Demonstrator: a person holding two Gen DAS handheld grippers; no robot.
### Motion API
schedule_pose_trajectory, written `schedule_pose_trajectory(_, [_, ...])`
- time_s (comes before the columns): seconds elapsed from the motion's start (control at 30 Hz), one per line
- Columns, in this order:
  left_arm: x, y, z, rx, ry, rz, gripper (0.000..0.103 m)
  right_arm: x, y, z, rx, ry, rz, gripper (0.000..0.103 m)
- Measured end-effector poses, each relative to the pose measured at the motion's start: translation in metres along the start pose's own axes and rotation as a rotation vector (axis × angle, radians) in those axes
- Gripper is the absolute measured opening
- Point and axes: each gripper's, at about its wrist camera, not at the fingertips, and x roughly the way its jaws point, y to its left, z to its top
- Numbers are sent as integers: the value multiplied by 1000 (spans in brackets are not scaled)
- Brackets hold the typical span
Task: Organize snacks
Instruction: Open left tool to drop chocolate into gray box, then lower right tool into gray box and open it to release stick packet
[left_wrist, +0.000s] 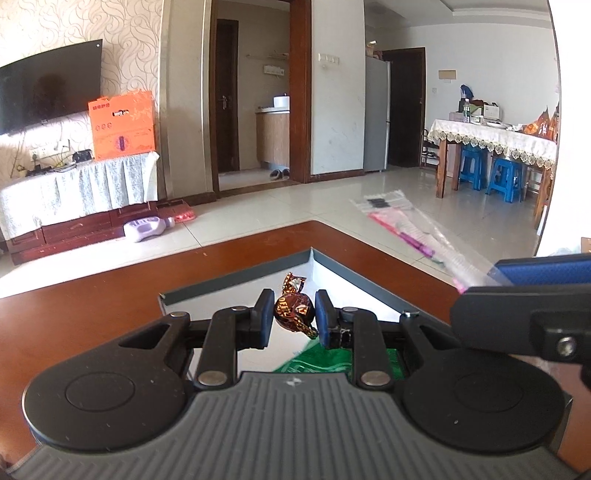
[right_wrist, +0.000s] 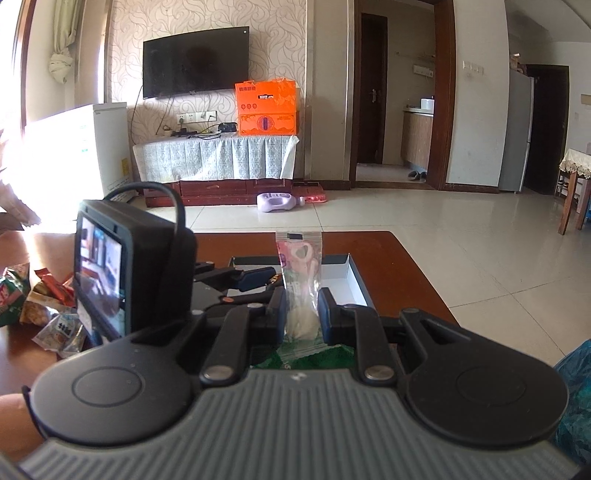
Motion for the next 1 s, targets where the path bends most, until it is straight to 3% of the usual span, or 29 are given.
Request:
schedule_pose_trajectory(0.17, [5, -3, -7, 14, 14, 10, 30, 6, 0, 2, 6, 10, 0, 21])
schedule_pose_trajectory(0.33, [4, -2, -12, 23, 2, 21, 64, 9, -1, 2, 11, 20, 4, 21])
schedule_pose_trajectory(0.73, [-8, 0, -19, 36, -11, -1, 85, 11, -5, 2, 16, 20, -9, 21])
schedule_pose_trajectory(1.0, [-37, -6, -33, 92, -13, -56, 89, 17, -5, -1, 35, 27, -19, 21])
